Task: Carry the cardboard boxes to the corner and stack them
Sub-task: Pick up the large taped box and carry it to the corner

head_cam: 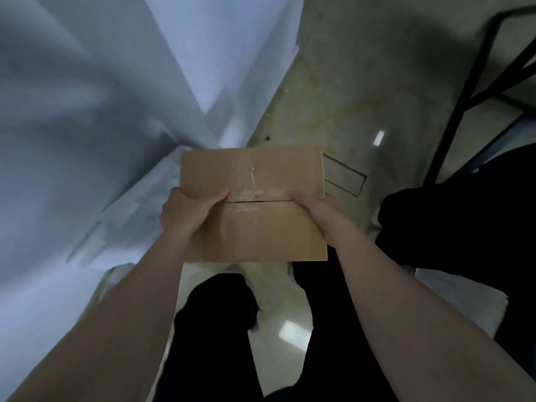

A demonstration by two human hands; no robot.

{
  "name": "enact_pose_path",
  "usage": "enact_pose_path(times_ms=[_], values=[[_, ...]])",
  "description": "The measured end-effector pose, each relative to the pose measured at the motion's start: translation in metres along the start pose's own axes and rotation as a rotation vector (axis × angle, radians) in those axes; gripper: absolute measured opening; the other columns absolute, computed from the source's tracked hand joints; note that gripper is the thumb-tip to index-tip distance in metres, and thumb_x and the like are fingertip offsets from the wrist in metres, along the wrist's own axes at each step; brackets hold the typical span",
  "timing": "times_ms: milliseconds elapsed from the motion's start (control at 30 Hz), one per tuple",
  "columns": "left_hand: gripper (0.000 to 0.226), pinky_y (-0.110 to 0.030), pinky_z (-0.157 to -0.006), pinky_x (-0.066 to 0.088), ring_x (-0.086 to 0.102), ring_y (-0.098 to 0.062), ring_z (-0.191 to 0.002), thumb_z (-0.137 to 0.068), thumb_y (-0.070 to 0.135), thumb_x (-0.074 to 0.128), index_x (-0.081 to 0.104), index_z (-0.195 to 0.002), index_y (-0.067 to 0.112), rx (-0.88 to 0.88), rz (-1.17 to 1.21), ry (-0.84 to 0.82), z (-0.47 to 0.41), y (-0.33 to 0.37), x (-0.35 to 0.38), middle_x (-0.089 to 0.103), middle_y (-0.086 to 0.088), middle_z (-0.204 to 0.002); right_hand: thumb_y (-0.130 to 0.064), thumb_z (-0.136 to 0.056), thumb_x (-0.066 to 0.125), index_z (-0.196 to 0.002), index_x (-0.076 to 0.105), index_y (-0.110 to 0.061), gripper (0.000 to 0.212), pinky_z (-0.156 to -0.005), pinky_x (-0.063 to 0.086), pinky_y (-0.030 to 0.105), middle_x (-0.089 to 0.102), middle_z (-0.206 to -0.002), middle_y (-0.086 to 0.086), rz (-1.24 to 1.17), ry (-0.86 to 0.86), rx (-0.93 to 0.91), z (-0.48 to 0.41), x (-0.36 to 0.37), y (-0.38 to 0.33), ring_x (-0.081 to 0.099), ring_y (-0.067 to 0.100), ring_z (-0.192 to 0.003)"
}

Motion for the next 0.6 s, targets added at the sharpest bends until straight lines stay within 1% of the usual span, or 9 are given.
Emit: enact_pose_path(times_ms=[33, 67, 167, 267, 333, 433, 500, 567, 600], values=[[0.127, -0.049, -0.111, 0.043, 0.054, -0.038, -0.139, -0.061, 0.086, 0.077, 0.041, -0.155, 0.009, -0.003, 0.013, -0.007, 0.02, -0.007, -0.023, 0.054, -0.014, -0.154, -0.053, -0.075, 0.092, -0.119, 0.069, -0.02, 0.06, -0.091, 0.061, 0.043, 0.077, -0.119, 0.006, 0.027, -0.013, -0.005, 0.024, 0.005, -0.009, 0.074, 0.027, -0.101], [0.128, -0.049, -0.111, 0.043, 0.053, -0.038, -0.139, -0.061, 0.086, 0.077, 0.039, -0.155, 0.008, -0.02, 0.04, -0.001, 0.046, -0.016, -0.056, 0.054, -0.015, -0.154, -0.055, -0.072, 0.092, -0.116, 0.07, -0.022, 0.06, -0.095, 0.061, 0.046, 0.077, -0.119, 0.006, 0.082, -0.035, -0.022, 0.059, 0.015, -0.026, 0.074, 0.027, -0.101], [0.131, -0.049, -0.109, 0.046, 0.055, -0.039, -0.138, -0.059, 0.084, 0.081, 0.037, -0.153, 0.003, -0.062, 0.085, 0.031, 0.088, -0.04, -0.11, 0.054, -0.018, -0.153, -0.067, -0.058, 0.09, -0.129, 0.07, -0.022, 0.086, -0.1, 0.059, 0.05, 0.077, -0.121, 0.003, 0.201, -0.095, -0.057, 0.116, 0.038, -0.055, 0.075, 0.027, -0.105], [0.133, -0.05, -0.107, 0.05, 0.058, -0.04, -0.134, -0.055, 0.083, 0.084, 0.038, -0.15, 0.002, -0.122, 0.19, 0.077, 0.131, -0.069, -0.167, 0.057, -0.019, -0.149, -0.074, -0.053, 0.091, -0.133, 0.07, -0.022, 0.097, -0.1, 0.06, 0.05, 0.078, -0.123, 0.002, 0.294, -0.173, -0.141, 0.172, 0.07, -0.084, 0.076, 0.026, -0.106], [0.137, -0.052, -0.106, 0.051, 0.06, -0.04, -0.13, -0.05, 0.087, 0.082, 0.039, -0.149, 0.003, -0.163, 0.269, 0.116, 0.157, -0.09, -0.205, 0.059, -0.018, -0.146, -0.077, -0.048, 0.091, -0.132, 0.072, -0.02, 0.104, -0.1, 0.061, 0.05, 0.079, -0.123, 0.003, 0.372, -0.222, -0.205, 0.202, 0.096, -0.104, 0.077, 0.028, -0.107], [0.134, -0.054, -0.104, 0.053, 0.062, -0.04, -0.125, -0.05, 0.091, 0.077, 0.043, -0.146, 0.003, -0.238, 0.356, 0.209, 0.194, -0.126, -0.252, 0.062, -0.017, -0.141, -0.077, -0.051, 0.086, -0.132, 0.073, -0.018, 0.102, -0.101, 0.06, 0.05, 0.079, -0.122, 0.003, 0.508, -0.337, -0.318, 0.251, 0.14, -0.132, 0.076, 0.027, -0.107], [0.129, -0.055, -0.104, 0.053, 0.061, -0.041, -0.126, -0.055, 0.089, 0.078, 0.043, -0.146, 0.004, -0.304, 0.429, 0.294, 0.222, -0.158, -0.277, 0.06, -0.018, -0.143, -0.076, -0.056, 0.085, -0.134, 0.073, -0.018, 0.098, -0.103, 0.059, 0.049, 0.078, -0.122, 0.003, 0.613, -0.411, -0.389, 0.287, 0.175, -0.146, 0.075, 0.027, -0.108], [0.123, -0.055, -0.104, 0.052, 0.06, -0.042, -0.128, -0.061, 0.087, 0.077, 0.042, -0.147, 0.005, -0.373, 0.469, 0.364, 0.253, -0.19, -0.295, 0.059, -0.017, -0.144, -0.066, -0.069, 0.088, -0.131, 0.074, -0.016, 0.081, -0.103, 0.059, 0.048, 0.078, -0.123, 0.005, 0.701, -0.48, -0.452, 0.319, 0.211, -0.154, 0.074, 0.027, -0.108], [0.122, -0.053, -0.103, 0.052, 0.06, -0.041, -0.127, -0.061, 0.088, 0.075, 0.043, -0.146, 0.006, -0.38, 0.449, 0.395, 0.262, -0.199, -0.301, 0.06, -0.016, -0.143, -0.061, -0.073, 0.089, -0.127, 0.076, -0.014, 0.072, -0.1, 0.059, 0.046, 0.078, -0.12, 0.005, 0.724, -0.496, -0.455, 0.328, 0.222, -0.158, 0.074, 0.026, -0.106]])
Point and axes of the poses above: each hand's wrist, its own z-axis away from the middle knuckle, its own x-axis out of the palm, y = z × x, the point moved 3 cm from there along -z, towards the middle knuckle
